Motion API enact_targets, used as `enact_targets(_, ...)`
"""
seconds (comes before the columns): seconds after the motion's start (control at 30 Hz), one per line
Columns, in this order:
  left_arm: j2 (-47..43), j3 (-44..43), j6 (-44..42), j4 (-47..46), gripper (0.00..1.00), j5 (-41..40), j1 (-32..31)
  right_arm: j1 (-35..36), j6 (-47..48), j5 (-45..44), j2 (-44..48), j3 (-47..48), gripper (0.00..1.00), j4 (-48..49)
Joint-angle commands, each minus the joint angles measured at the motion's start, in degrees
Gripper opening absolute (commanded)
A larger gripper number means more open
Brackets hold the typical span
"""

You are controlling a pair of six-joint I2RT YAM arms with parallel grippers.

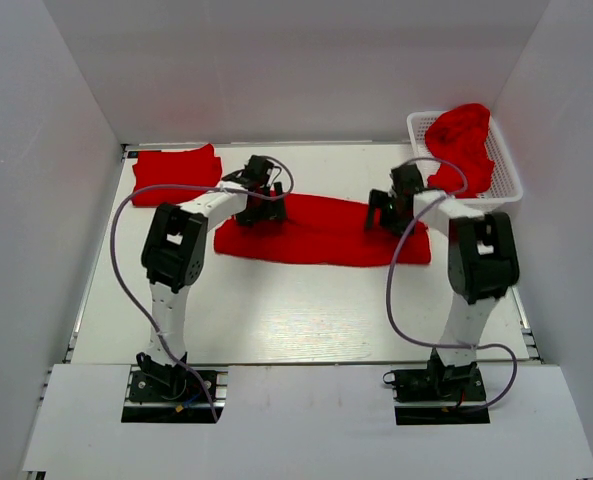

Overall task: Fold and stack the t-shirts
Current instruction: Rotate the tshirt 100 degrees

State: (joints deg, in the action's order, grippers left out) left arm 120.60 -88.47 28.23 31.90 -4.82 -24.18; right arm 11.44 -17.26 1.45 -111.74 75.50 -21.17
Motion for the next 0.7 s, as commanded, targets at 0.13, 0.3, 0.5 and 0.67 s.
enact_targets(0.13,21.76,-28.47,-3.62,6.4,1.0,6.49,-0.86,6.73,-8.32,6.61,16.7,-28.37,0.9,0.07)
enact_targets(0.3,34.96,-48.47,-5.11,6.53,1.0,15.35,-1.39,21.13,-10.25,16.64,23.32,-36.3,0.9,5.08)
enact_targets(0.5,35.58,-45.73,-2.13,-4.48,1.0,18.09,-2.53,34.76,-7.09,20.6,17.45,-28.07,0.9,7.63)
enact_targets(0.67,37.78,-48.39,-0.81,-7.45,1.0,17.31,-3.06,38.48,-7.08,18.68,13.21,-20.84,0.9,5.53)
